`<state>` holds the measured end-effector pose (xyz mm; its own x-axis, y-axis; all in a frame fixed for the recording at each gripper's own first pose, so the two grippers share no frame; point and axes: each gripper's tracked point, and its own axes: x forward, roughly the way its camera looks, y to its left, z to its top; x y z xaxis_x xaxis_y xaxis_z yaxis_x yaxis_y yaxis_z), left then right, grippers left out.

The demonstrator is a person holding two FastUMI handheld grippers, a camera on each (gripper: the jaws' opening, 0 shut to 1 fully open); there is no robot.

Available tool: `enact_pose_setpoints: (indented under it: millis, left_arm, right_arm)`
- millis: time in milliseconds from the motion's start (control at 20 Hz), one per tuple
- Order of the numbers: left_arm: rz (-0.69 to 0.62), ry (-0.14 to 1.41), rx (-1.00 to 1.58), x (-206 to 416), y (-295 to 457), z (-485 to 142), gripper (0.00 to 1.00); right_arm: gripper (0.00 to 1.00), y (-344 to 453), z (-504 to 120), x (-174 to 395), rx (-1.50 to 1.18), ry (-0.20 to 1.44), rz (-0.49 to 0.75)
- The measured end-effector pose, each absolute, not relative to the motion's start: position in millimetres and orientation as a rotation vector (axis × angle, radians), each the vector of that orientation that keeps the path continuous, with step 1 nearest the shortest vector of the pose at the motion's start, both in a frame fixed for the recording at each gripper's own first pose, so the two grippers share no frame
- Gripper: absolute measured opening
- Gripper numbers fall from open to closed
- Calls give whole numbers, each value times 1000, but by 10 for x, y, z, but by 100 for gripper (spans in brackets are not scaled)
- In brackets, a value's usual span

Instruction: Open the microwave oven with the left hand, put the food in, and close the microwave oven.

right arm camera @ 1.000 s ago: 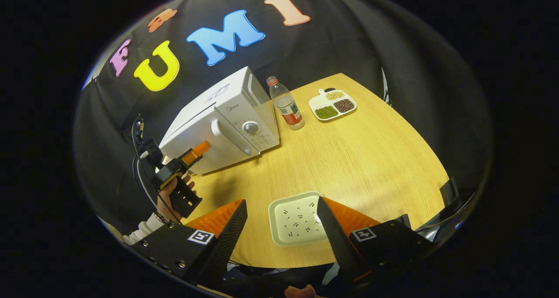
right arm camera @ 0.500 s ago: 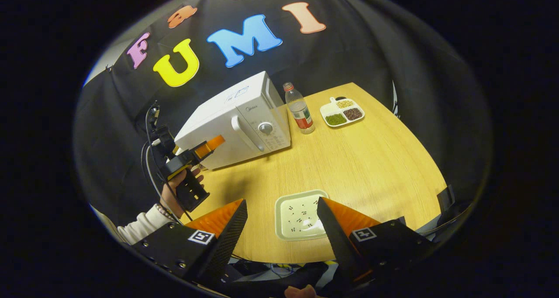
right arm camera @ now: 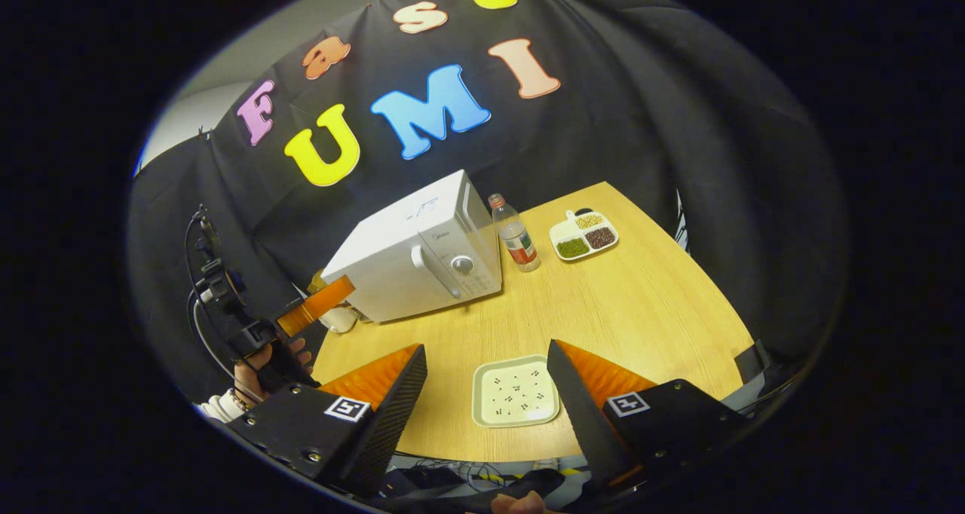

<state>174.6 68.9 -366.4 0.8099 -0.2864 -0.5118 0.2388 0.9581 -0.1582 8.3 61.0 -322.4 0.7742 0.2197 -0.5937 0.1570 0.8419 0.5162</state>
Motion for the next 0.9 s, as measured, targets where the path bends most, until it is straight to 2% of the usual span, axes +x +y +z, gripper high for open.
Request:
enact_pose_setpoints:
  millis: [50,100,150,200,300,350,450,550,600,650,750,850,900]
  left_arm:
    - [-275,549,-97,1672,578,-3500,92]
    - [-265,534,-109,1569,472,-3321,99]
    - [-253,511,-120,1478,346,-3144,92]
    - [-237,489,-131,1366,228,-2954,92]
    - [-218,447,-159,1108,-22,-2578,100]
    - [-207,413,-165,1008,-141,-2386,96]
    - [-175,387,-141,683,-266,-2085,95]
    - [-144,362,-128,407,-333,-1809,95]
    - [-127,349,-127,294,-334,-1665,91]
    - [-110,343,-126,167,-307,-1547,99]
    - [-78,321,-101,26,-212,-1293,91]
    - [-63,260,-53,-45,-139,-992,91]
    - [-65,234,-40,-71,-124,-876,95]
  right_arm:
    - [99,522,-3119,55,591,663,47]
    - [98,413,-2982,20,602,628,59]
    - [98,307,-2838,1,615,591,68]
    - [98,182,-2714,-56,617,559,75]
    - [98,-67,-2462,-170,583,482,97]
    - [98,-184,-2365,-211,562,447,108]
    - [98,-313,-2273,-292,540,416,142]
    - [98,-388,-2184,-329,541,394,168]
    - [98,-417,-2113,-327,540,380,173]
    - [98,-431,-2039,-322,531,369,182]
    - [98,-421,-1832,-297,484,332,193]
    - [98,-413,-1509,-249,416,267,195]
    - [98,-402,-1352,-226,383,233,189]
